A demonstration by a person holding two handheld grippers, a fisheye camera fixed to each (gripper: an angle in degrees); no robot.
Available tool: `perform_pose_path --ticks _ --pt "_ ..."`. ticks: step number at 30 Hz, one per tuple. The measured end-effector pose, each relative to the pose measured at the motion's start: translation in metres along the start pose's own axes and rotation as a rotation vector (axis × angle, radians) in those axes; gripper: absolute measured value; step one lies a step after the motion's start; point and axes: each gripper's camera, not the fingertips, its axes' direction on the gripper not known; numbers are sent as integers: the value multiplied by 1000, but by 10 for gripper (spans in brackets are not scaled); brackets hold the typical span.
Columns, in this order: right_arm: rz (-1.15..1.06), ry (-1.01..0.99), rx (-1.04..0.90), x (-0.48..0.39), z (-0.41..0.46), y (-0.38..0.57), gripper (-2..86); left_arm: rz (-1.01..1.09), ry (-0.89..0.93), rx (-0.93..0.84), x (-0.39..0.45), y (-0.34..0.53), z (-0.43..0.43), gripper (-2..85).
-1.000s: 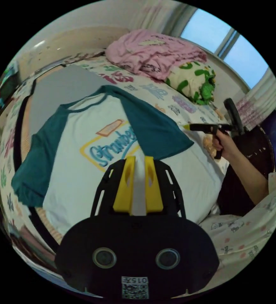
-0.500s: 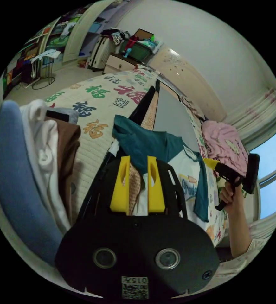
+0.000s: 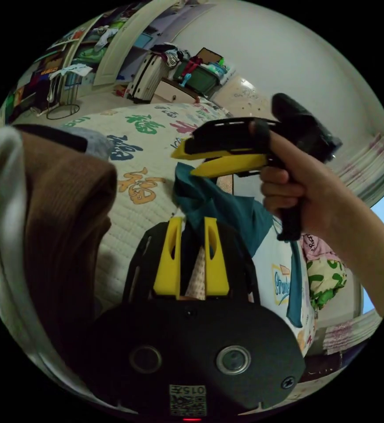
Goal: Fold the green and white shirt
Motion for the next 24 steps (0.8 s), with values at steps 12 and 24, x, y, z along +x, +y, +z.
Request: perform_pose_path --ticks 12,24 --pt "122 -84 99 125 -44 23 1 83 18 18 49 1 -10 -1" --pt "361 -153 447 321 -172 294 -2 856 78 -184 285 37 1 3"
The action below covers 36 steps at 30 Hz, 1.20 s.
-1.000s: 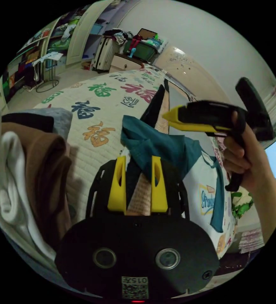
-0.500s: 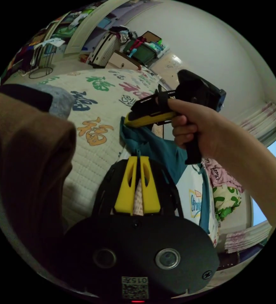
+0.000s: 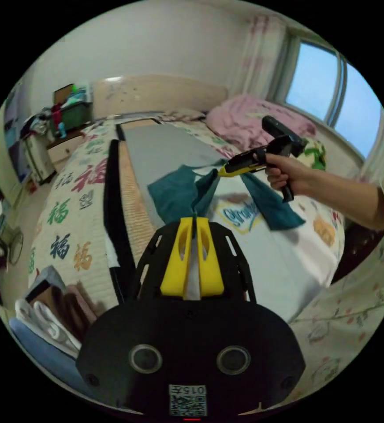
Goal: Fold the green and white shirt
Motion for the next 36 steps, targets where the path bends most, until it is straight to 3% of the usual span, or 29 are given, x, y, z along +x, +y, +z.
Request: perform_pose_path --ticks 7,11,20,28,36 --pt "101 12 3 38 -5 39 1 111 41 -156 60 -21 62 7" --pt "131 124 28 32 -14 41 14 145 40 -243 79 -35 95 12" --pt "-81 132 -17 -39 -14 2 105 33 64 -206 69 -67 121 66" --pt "-80 188 -126 -84 7 -35 13 11 66 -282 69 -80 193 71" --pt "-69 256 -110 -124 7 -43 0 67 97 -316 82 -72 238 57"
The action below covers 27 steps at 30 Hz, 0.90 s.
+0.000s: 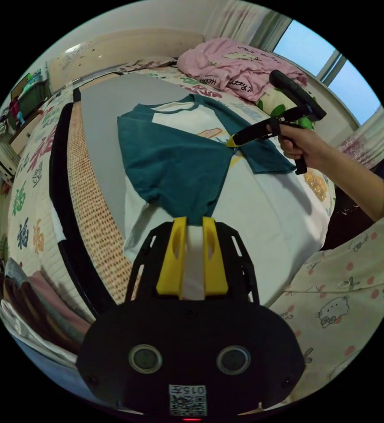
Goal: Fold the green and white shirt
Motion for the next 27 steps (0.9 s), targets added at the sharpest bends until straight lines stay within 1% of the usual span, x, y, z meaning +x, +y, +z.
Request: perform_pose_path --ticks 4,6,8,10,12,15,16,18,20,23,27 --pt "0 -22 20 -25 -4 -14 1 26 -6 -11 -2 1 15 46" --pt "-5 -30 20 -34 -8 -21 6 25 23 -38 -12 1 22 37" --pt "-4 -9 59 -41 -23 -29 31 7 58 -35 -24 1 21 33" --pt "-3 -19 121 -42 -40 -36 52 -10 64 35 -38 -1 10 32" --pt "5 -34 195 -40 -57 -45 67 -72 -26 155 -65 -11 -3 38" --pt "49 -28 296 -35 -82 -69 78 -186 -94 239 -111 -40 -3 52" --pt "52 -10 338 -38 -90 -79 80 -205 -95 249 -122 -47 0 54" --pt "-13 36 414 -50 -98 -95 93 -283 -70 265 -165 -77 19 63" --pt "-122 194 492 -78 -100 -118 106 -344 -34 253 -197 -97 41 70" --pt "-89 304 435 -101 -87 -158 114 -411 5 206 -235 -125 83 80" --pt "-83 269 304 -119 -58 -206 140 -474 28 152 -260 -146 132 96"
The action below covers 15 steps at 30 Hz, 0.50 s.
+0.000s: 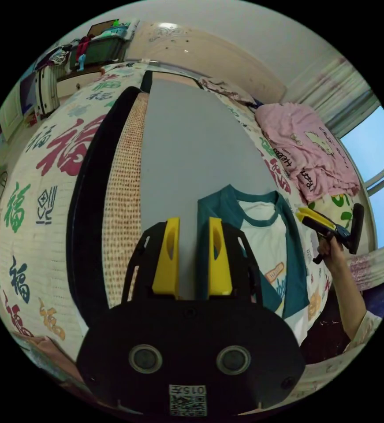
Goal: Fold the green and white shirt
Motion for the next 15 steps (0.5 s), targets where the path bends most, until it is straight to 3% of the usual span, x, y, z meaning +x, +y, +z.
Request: perform_pose_path --ticks 5,11,15 --pt "-4 11 -162 -40 32 -48 136 64 -58 15 4 -6 24 89" --pt "-73 -29 -211 -90 22 -73 36 228 -135 -34 9 -14 35 38" --pt "-17 -71 -177 -101 -2 -81 13 324 -84 -98 14 -21 36 2"
